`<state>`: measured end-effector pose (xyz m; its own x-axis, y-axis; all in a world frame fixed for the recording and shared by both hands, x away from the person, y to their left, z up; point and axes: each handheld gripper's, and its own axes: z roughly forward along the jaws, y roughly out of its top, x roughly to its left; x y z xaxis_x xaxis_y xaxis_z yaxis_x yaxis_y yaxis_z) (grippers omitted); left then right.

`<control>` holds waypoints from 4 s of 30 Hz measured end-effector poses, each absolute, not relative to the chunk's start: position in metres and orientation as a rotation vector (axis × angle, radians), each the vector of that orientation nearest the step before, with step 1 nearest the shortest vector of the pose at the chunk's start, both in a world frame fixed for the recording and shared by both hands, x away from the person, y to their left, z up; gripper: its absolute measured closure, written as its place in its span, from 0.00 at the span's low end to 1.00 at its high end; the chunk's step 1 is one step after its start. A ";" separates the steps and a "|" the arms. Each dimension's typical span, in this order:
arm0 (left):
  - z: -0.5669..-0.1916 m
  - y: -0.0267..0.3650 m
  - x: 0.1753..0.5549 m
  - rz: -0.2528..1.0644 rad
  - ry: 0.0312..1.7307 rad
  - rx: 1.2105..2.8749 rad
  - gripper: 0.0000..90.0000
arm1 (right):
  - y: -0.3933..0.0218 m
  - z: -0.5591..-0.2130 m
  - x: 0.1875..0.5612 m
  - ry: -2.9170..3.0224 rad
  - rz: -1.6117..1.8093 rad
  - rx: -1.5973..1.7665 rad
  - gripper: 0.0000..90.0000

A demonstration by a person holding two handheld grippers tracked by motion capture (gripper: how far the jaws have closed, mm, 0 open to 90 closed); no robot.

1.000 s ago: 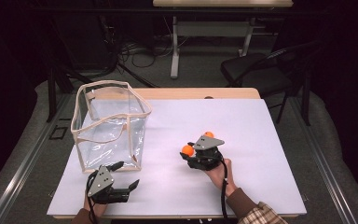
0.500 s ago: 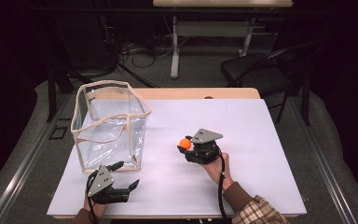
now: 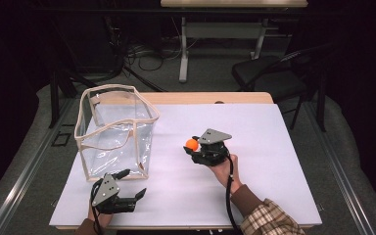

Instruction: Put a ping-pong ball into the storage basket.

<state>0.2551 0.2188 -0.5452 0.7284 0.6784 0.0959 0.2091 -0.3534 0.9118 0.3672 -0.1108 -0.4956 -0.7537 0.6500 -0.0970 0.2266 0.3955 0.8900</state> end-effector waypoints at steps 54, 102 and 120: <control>-0.545 0.219 0.256 0.578 0.685 1.910 0.18 | -0.090 -0.481 0.404 2.215 1.324 0.774 0.57; -0.545 0.219 0.256 0.573 0.683 1.904 0.18 | -0.073 -0.448 0.430 2.197 1.339 0.771 0.57; -0.545 0.219 0.257 0.572 0.688 1.903 0.18 | -0.069 -0.439 0.438 2.188 1.345 0.774 0.57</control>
